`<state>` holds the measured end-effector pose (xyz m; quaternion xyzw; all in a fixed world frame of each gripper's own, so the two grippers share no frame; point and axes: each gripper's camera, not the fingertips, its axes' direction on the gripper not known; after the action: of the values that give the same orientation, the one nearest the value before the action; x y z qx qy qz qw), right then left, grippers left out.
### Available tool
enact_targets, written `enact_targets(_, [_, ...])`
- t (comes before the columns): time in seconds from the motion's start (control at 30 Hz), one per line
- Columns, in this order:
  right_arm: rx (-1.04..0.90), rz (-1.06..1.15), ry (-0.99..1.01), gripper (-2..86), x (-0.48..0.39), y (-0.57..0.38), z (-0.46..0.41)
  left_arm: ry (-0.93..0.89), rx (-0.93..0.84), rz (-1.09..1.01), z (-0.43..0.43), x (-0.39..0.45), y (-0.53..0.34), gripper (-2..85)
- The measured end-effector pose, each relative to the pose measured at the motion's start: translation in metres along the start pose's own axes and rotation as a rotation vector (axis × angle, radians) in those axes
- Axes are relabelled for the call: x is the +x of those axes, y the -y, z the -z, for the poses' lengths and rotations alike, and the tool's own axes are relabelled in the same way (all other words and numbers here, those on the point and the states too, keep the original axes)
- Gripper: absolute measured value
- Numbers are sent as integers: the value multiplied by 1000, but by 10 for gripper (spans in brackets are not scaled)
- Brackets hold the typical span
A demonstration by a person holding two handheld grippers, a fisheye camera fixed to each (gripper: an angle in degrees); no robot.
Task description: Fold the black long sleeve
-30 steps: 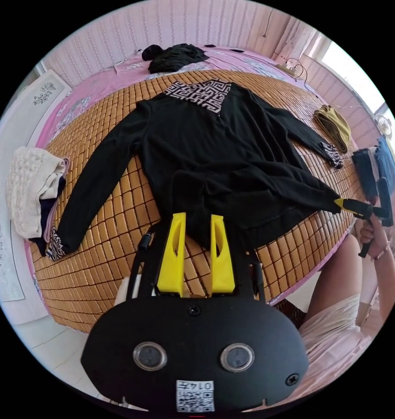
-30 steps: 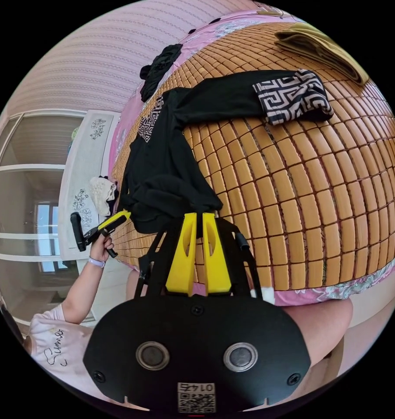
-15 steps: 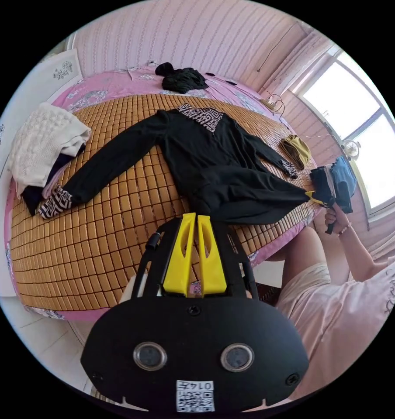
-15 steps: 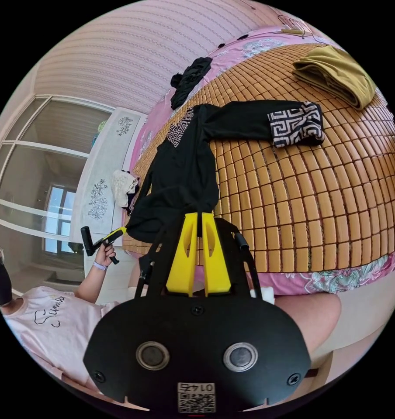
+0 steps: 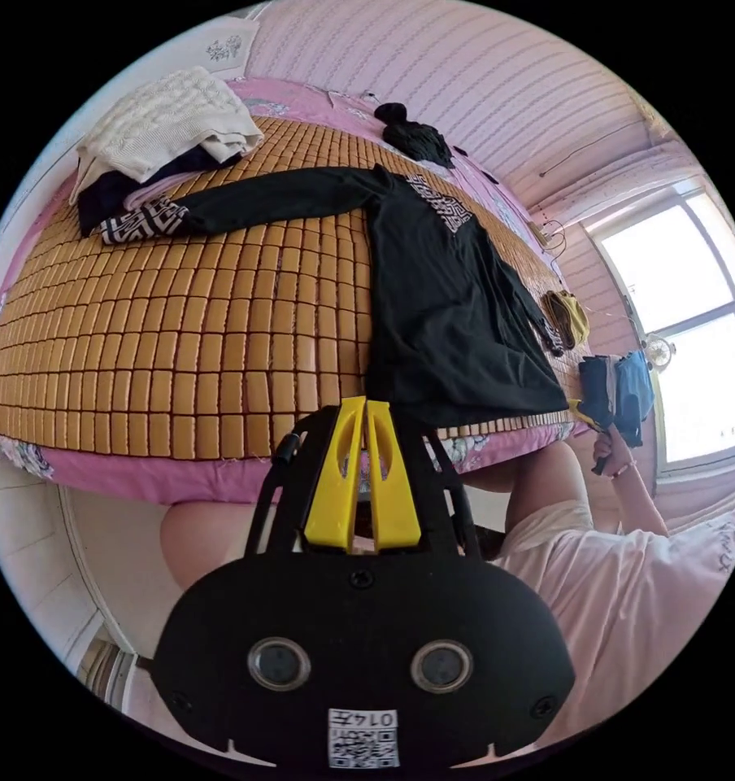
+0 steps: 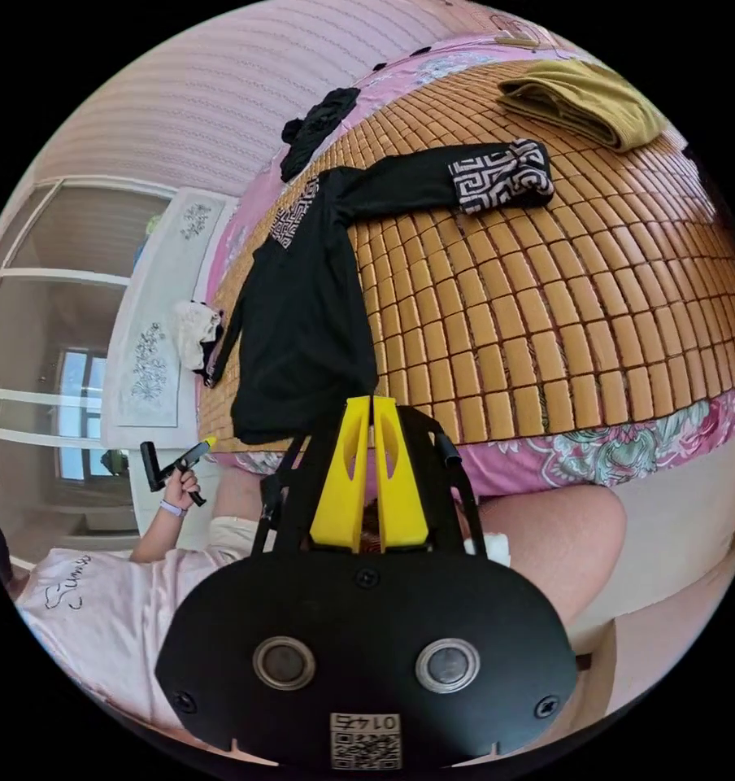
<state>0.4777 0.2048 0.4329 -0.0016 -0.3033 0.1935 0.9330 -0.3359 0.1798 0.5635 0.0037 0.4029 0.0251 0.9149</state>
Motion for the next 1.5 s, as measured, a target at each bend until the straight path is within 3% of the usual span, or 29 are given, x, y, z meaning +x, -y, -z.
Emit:
enact_targets(0.2, [-25,35,-175,68,-27,0,-26,76,-41,-138,-15,31,15,47])
enact_targets(0.3, [-77,-7,-111,58,-24,7,-41,69,-108,-120,-43,38,34,70])
enact_targets(0.4, [-42,-39,-5,22,-22,7,-29,84,-161,-141,-62,37,47,37])
enact_targets(0.53, [67,-99,227,12,-2,-9,7,-96,-135,-112,-33,15,53,10])
enact_targets(0.67, [-58,-192,178,8,26,-23,-12,-270,-171,-12,-39,-17,47,4])
enact_targets(0.77, [-74,-177,185,8,18,-32,-20,-135,-270,-33,-55,-21,45,4])
enact_targets(1.03, [-91,-115,73,19,-8,-47,-21,-53,-234,0,-69,-16,36,52])
enact_targets(1.3, [134,-71,-67,51,-25,-64,35,-62,-98,24,-54,-9,13,51])
enact_targets(1.5, [210,-17,-64,58,-55,-96,47,-20,-35,-94,-52,27,-8,50])
